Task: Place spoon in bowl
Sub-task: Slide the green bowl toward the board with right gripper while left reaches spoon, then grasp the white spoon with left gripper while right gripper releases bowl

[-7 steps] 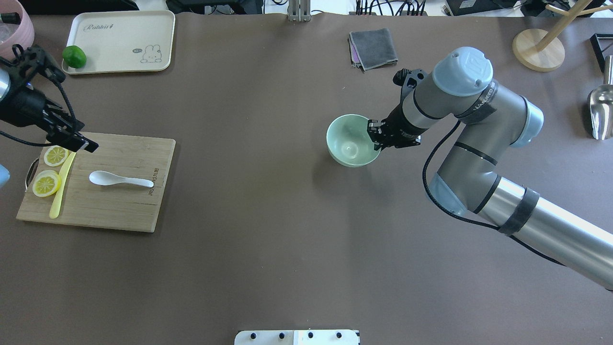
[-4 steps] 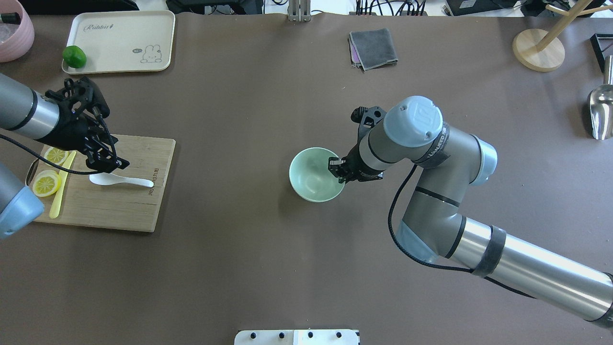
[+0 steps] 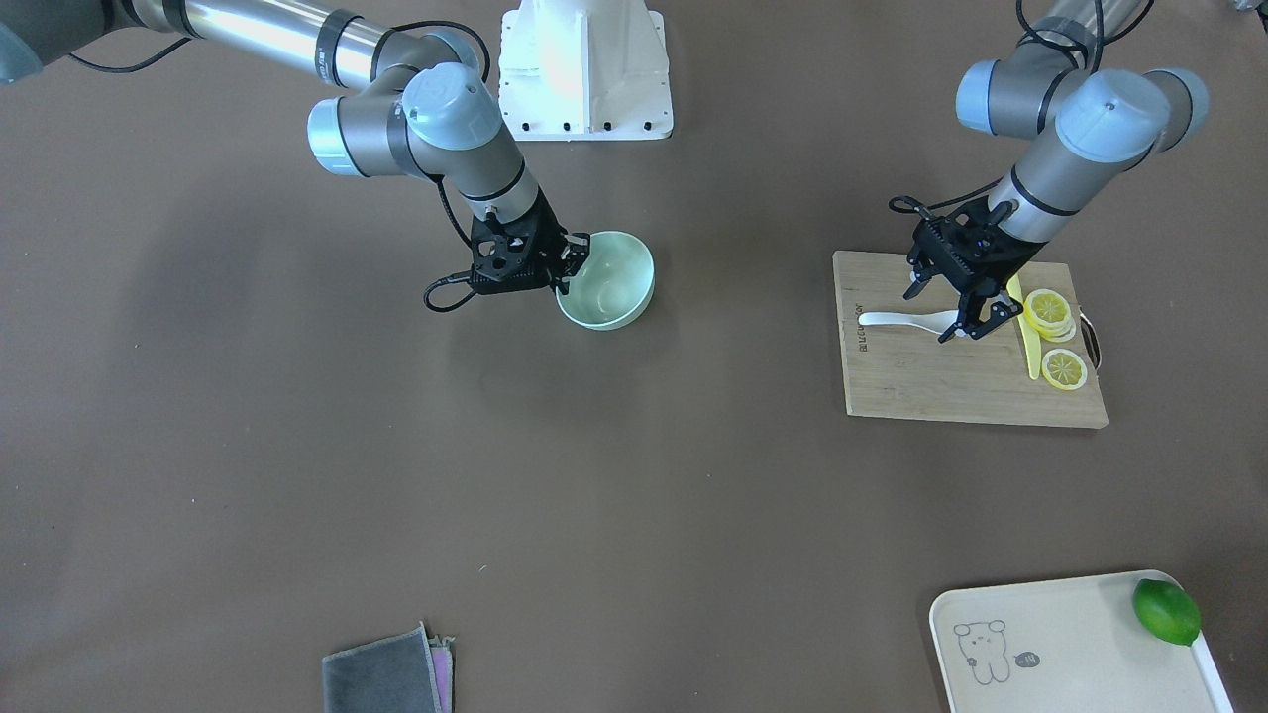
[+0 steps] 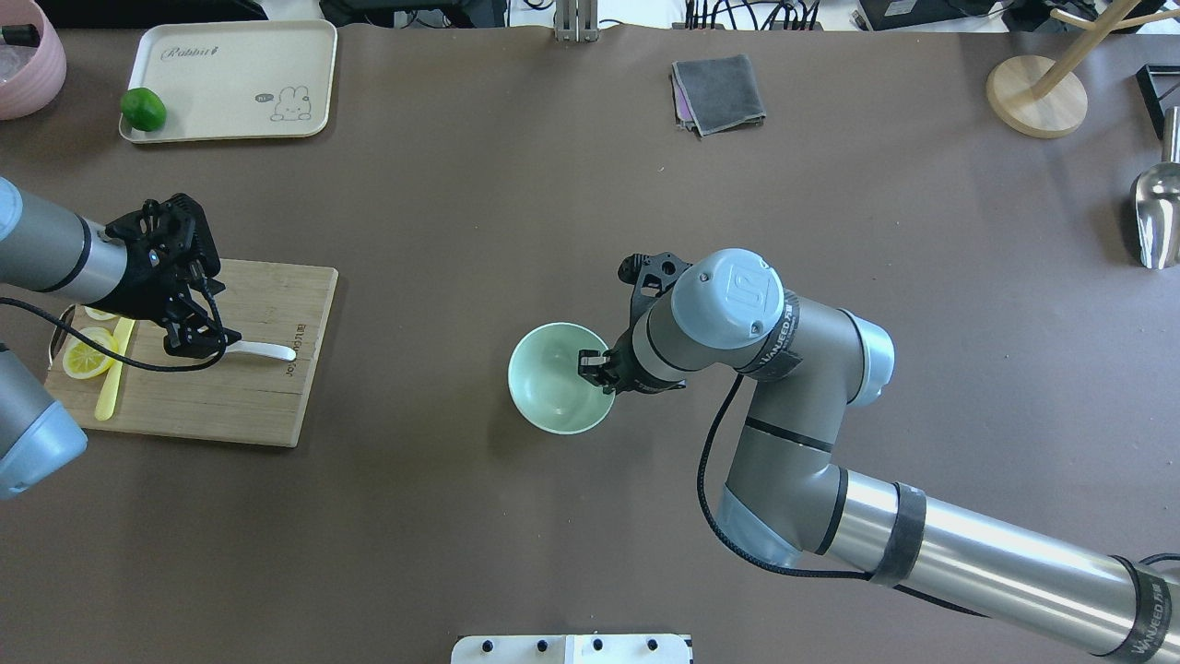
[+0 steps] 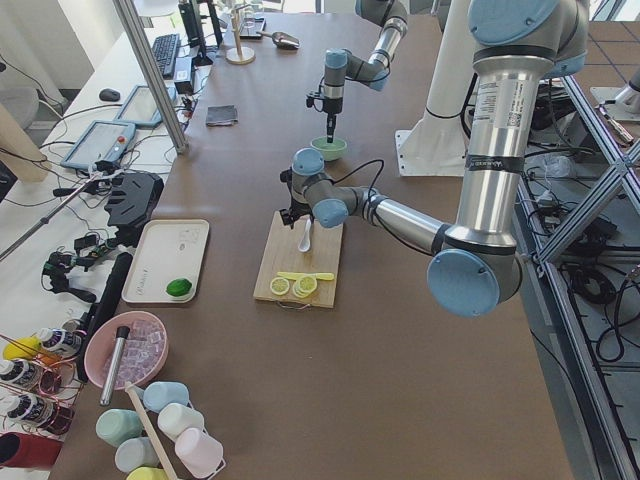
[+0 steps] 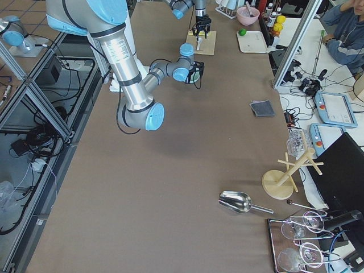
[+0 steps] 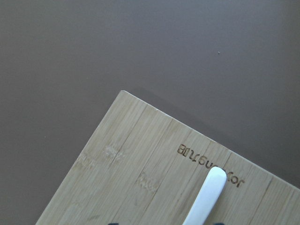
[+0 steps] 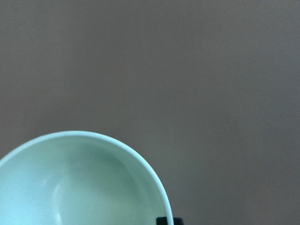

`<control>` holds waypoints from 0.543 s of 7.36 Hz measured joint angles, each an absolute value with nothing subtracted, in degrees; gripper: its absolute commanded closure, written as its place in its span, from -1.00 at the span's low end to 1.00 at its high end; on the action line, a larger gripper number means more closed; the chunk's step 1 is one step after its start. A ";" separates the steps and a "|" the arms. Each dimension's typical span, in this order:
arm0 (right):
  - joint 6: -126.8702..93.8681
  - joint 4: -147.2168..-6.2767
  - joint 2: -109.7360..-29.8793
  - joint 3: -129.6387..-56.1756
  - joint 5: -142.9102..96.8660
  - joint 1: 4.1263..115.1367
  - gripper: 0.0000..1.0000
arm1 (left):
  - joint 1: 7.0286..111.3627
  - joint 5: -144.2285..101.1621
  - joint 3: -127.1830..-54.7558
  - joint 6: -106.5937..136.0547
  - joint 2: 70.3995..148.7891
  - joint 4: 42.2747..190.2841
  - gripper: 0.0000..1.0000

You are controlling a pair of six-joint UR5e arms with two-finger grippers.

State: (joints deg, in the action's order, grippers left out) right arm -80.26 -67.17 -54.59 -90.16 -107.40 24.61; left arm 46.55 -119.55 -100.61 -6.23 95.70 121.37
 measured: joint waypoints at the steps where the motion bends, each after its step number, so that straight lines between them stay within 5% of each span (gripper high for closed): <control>1: -80.54 -67.21 -53.97 -89.95 -106.53 23.95 -0.99 | 45.72 -119.48 -100.16 -6.06 95.61 121.60 -0.32; 4: -82.83 -67.18 -53.02 -90.19 -103.37 23.63 -1.00 | 44.64 -119.42 -99.65 -6.26 95.30 121.72 -0.32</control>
